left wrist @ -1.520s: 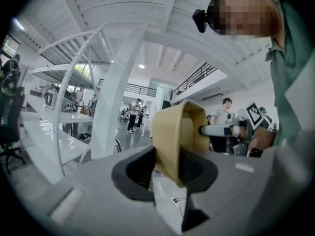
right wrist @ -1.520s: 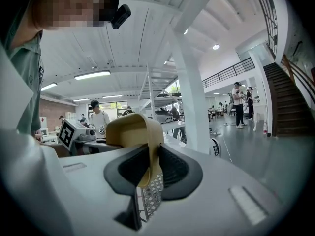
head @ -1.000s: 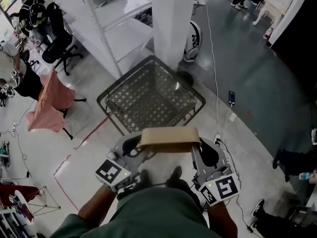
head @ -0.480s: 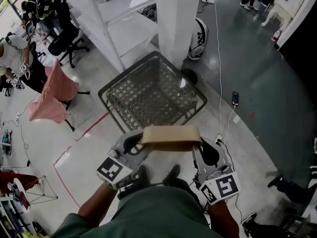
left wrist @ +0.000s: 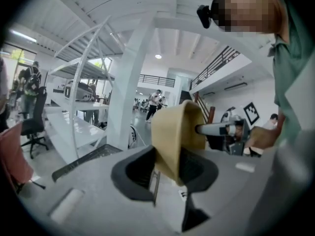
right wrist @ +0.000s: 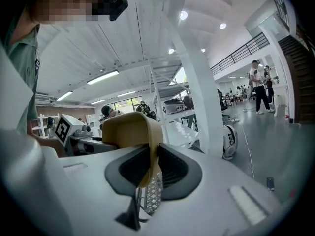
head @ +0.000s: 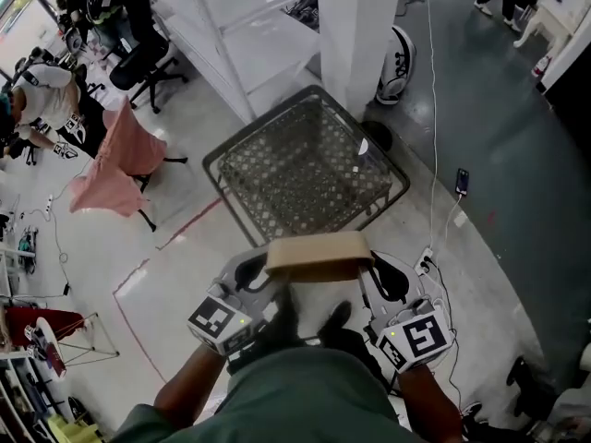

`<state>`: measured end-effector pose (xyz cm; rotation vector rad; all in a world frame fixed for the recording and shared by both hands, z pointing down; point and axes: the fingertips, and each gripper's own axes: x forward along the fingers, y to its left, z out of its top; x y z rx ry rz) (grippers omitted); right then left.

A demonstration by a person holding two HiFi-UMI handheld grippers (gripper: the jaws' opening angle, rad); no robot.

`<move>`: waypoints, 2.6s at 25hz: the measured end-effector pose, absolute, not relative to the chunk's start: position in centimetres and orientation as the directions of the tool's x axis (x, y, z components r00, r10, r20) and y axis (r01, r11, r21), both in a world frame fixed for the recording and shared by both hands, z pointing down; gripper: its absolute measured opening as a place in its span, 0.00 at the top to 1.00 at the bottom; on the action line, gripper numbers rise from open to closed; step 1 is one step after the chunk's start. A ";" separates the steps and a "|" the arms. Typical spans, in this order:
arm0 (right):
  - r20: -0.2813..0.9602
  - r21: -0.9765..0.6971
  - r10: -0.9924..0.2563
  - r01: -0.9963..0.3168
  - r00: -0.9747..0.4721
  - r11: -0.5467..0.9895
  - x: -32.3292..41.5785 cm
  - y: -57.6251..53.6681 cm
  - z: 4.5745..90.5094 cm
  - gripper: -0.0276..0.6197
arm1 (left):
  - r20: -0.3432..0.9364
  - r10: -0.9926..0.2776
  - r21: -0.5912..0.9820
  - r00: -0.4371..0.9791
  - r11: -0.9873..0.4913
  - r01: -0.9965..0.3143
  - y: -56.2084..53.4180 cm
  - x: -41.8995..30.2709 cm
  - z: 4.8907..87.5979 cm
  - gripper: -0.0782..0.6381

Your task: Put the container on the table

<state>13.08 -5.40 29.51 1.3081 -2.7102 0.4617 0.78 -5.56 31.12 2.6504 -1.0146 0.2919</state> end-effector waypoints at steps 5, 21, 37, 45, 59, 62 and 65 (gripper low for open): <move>0.240 -0.253 -0.779 -0.812 -0.579 0.526 11.2 -7.4 31.0 0.87 | 0.308 -0.596 0.192 0.741 -0.724 -0.662 -8.8 -1.3 32.8 0.74; 0.351 -0.306 -0.771 -0.843 -0.532 0.443 9.9 -14.9 38.5 0.88 | 0.369 -0.539 0.278 0.757 -0.714 -0.643 -16.1 -2.6 40.3 0.74; 0.437 -0.358 -0.749 -0.860 -0.498 0.364 13.2 -15.4 43.9 0.89 | 0.415 -0.484 0.333 0.771 -0.708 -0.623 -16.6 0.6 45.5 0.74; 0.440 -0.369 -0.757 -0.865 -0.484 0.339 13.8 -16.8 44.6 0.89 | 0.412 -0.479 0.328 0.775 -0.716 -0.616 -18.2 1.2 45.7 0.74; 0.483 -0.395 -0.724 -0.861 -0.492 0.321 11.4 -16.7 48.4 0.89 | 0.458 -0.458 0.352 0.762 -0.694 -0.628 -18.0 -1.2 49.5 0.74; 0.497 -0.394 -0.713 -0.861 -0.494 0.322 10.7 -16.8 49.4 0.89 | 0.468 -0.454 0.364 0.758 -0.683 -0.633 -18.0 -1.9 50.7 0.74; 0.508 -0.395 -0.706 -0.862 -0.494 0.318 10.3 -16.9 50.4 0.89 | 0.476 -0.450 0.374 0.755 -0.674 -0.637 -18.1 -2.3 51.8 0.74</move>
